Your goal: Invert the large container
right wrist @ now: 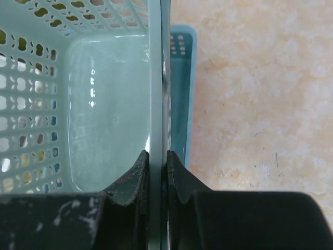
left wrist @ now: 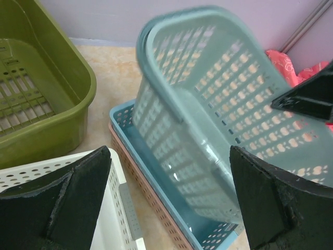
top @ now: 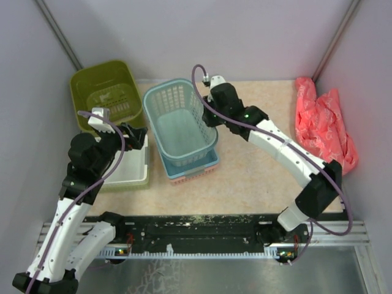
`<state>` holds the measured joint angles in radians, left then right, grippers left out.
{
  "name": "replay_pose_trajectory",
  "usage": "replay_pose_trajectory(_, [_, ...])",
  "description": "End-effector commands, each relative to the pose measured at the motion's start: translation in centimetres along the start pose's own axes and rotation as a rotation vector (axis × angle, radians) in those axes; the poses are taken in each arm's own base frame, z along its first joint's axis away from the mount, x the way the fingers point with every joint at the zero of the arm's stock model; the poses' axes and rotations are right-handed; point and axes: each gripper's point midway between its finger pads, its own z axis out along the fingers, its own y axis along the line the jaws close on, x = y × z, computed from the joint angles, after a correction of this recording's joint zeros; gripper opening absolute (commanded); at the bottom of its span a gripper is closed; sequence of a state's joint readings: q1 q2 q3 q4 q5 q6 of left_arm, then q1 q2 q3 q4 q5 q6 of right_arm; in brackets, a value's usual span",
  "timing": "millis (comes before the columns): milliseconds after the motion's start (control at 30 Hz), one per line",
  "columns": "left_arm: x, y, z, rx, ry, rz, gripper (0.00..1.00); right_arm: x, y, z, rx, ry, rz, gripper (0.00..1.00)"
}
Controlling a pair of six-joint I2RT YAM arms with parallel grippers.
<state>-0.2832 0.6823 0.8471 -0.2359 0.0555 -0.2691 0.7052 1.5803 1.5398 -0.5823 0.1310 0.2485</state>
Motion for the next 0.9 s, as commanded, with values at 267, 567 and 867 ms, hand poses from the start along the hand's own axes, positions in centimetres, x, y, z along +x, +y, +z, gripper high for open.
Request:
replay_pose_trajectory(267, [-4.8, -0.5, -2.5, -0.011, -0.168, -0.014, 1.00, -12.7, -7.0, -15.0, 0.311, -0.638, 0.189, 0.00])
replay_pose_trajectory(567, [0.0, -1.2, -0.5, 0.063, 0.023, -0.019, 1.00, -3.8, -19.8, -15.0, 0.646, -0.408, 0.232, 0.00])
replay_pose_trajectory(867, [6.5, -5.0, 3.8, 0.222, 0.356, -0.069, 1.00, 3.0, -22.4, -11.5, 0.620, -0.224, 0.346, 0.00])
